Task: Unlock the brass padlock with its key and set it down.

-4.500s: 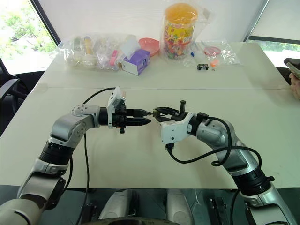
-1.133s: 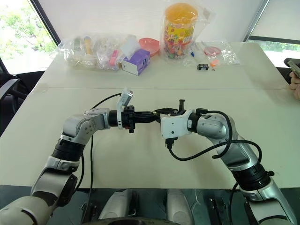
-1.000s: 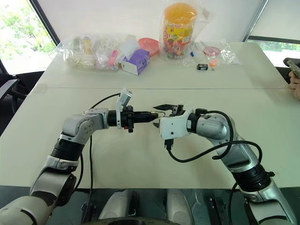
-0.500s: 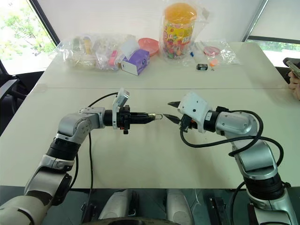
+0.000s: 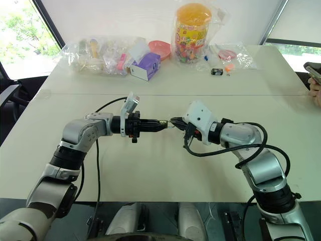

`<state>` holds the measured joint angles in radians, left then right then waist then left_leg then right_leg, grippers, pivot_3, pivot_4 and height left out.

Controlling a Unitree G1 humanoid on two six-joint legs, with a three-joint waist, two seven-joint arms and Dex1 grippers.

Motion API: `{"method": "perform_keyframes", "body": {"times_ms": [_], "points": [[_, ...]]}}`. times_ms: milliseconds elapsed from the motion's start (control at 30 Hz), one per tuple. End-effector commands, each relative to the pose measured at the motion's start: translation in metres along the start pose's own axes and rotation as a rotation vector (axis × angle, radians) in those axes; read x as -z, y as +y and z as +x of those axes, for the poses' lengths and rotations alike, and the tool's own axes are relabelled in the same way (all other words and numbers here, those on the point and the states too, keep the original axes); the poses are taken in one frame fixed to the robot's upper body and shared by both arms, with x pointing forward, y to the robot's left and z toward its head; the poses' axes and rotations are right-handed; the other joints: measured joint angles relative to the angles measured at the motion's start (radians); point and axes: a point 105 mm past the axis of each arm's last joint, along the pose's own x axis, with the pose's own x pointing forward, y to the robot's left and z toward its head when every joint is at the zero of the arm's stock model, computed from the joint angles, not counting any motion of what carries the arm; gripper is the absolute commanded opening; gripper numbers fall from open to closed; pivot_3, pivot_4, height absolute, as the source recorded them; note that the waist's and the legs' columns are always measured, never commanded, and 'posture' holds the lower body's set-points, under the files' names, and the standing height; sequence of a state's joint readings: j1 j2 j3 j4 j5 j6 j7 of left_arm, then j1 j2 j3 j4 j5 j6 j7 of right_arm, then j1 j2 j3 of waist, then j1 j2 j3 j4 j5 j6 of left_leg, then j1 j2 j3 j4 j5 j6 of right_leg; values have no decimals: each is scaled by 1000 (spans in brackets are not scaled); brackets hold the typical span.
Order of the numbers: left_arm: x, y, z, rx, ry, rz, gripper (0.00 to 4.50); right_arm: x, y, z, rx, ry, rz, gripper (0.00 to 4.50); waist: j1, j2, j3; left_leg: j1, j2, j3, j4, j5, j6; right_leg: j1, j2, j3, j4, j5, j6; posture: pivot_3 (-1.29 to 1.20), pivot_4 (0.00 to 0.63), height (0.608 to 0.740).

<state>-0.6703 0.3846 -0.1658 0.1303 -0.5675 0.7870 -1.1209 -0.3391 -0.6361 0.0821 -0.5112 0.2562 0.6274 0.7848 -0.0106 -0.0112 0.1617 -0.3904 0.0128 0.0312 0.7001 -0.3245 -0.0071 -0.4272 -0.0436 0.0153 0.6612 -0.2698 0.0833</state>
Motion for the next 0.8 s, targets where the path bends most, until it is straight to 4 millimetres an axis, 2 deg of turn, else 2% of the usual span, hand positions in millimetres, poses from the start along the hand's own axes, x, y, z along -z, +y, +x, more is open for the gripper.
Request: {"method": "perform_keyframes", "body": {"times_ms": [33, 200, 500, 633, 800], "points": [[-19, -13, -1, 51, -37, 68, 0, 2, -3, 3, 11, -9, -18, 58, 0, 0, 0, 0, 0, 0, 0, 0, 0, 0, 0, 0, 0, 0, 0, 0, 150, 735], [-21, -16, -2, 61, -38, 72, 0, 16, -8, 6, 5, 25, -33, 58, 0, 0, 0, 0, 0, 0, 0, 0, 0, 0, 0, 0, 0, 0, 0, 0, 150, 735], [-19, -4, -1, 8, -41, 83, 0, 17, -3, -7, 8, 40, -41, 58, 1, 0, 0, 0, 0, 0, 0, 0, 0, 0, 0, 0, 0, 0, 0, 0, 150, 735], [-7, 2, 8, 4, -17, 74, 0, 32, -6, -30, 76, 138, -84, 58, 6, 0, 0, 0, 0, 0, 0, 0, 0, 0, 0, 0, 0, 0, 0, 0, 150, 735], [4, 11, 23, -2, -5, 44, 0, 31, -9, -53, 177, 178, -86, 58, 5, 0, 0, 0, 0, 0, 0, 0, 0, 0, 0, 0, -1, 0, 0, 0, 150, 735]]}}
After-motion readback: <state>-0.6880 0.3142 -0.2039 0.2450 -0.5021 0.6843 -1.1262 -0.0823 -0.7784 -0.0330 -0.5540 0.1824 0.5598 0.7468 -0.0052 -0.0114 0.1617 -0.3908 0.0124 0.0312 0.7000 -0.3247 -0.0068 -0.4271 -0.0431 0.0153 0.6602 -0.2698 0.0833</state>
